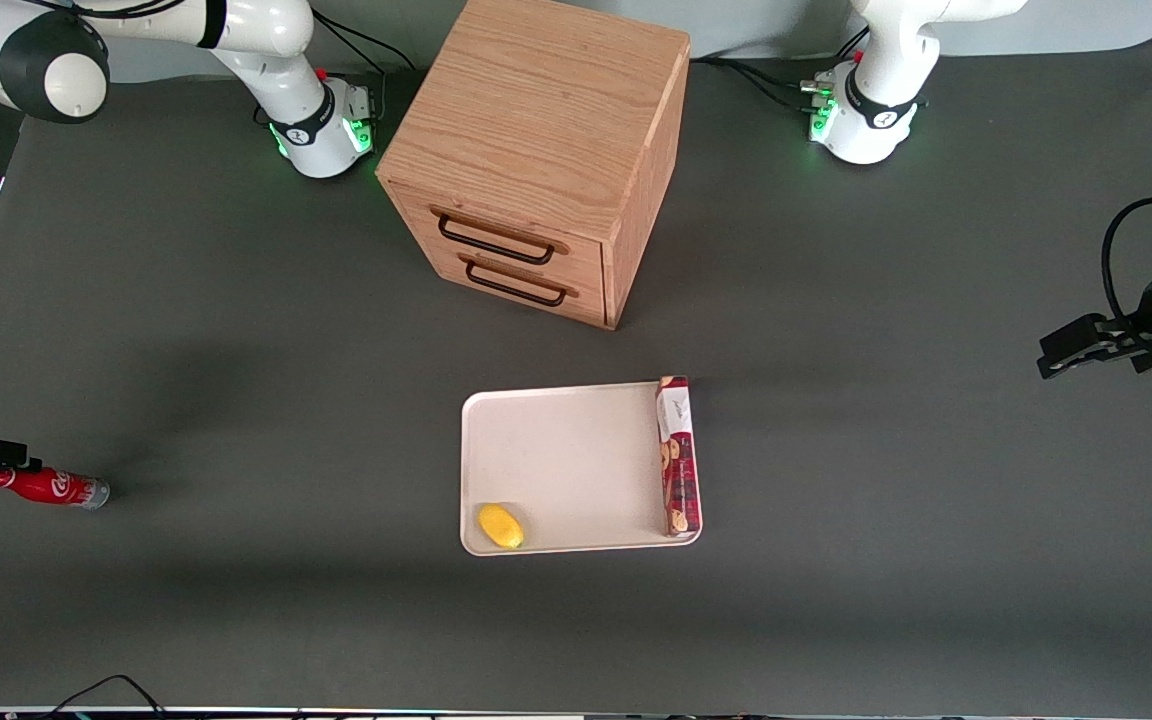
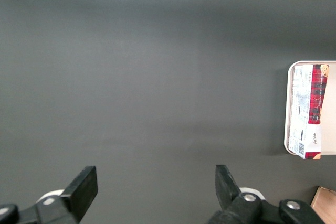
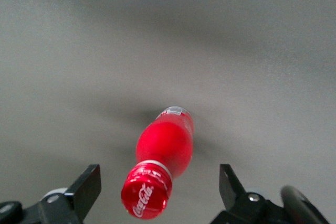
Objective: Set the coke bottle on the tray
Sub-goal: 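Lower the right gripper over the bottle's neck and align, then close the right gripper around the bottle's neck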
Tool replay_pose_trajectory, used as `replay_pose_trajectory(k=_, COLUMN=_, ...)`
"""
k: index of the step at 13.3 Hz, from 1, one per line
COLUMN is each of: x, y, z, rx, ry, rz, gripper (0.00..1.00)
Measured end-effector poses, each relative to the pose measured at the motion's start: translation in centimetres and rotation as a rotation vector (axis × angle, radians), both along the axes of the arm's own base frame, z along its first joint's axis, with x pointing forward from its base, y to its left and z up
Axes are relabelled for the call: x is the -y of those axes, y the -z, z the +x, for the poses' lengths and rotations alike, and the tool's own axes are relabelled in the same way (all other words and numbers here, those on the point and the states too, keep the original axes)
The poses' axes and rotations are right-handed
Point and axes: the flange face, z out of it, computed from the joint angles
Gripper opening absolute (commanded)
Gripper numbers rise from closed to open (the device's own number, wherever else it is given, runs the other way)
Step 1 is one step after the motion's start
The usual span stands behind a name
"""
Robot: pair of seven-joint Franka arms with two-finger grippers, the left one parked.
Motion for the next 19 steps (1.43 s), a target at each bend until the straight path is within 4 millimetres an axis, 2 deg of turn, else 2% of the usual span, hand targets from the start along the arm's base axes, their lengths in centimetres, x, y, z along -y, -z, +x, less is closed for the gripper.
replay_pose_trajectory(k=12, x=0.44, y=0.28, z=-0.37, rx=-0.015, ry=0.007, rz=0.008, gripper=1.00)
replay_pose_trajectory(k=14, x=0.40, y=0.39, z=-0.42, rx=-0.020, ry=0.007, rz=0.011, gripper=0.87)
replay_pose_trajectory(k=16, x=0.36, y=0.45, z=-0.41, rx=-0.021, ry=0.006, rz=0.012, gripper=0.56)
replay_pose_trajectory(k=17, x=0.35, y=0.48, z=-0.41, rx=-0.022, ry=0.006, rz=0.012, gripper=0.50)
replay_pose_trajectory(k=19, x=0.34, y=0.48, z=-0.41, rx=-0.022, ry=0.006, rz=0.012, gripper=0.46)
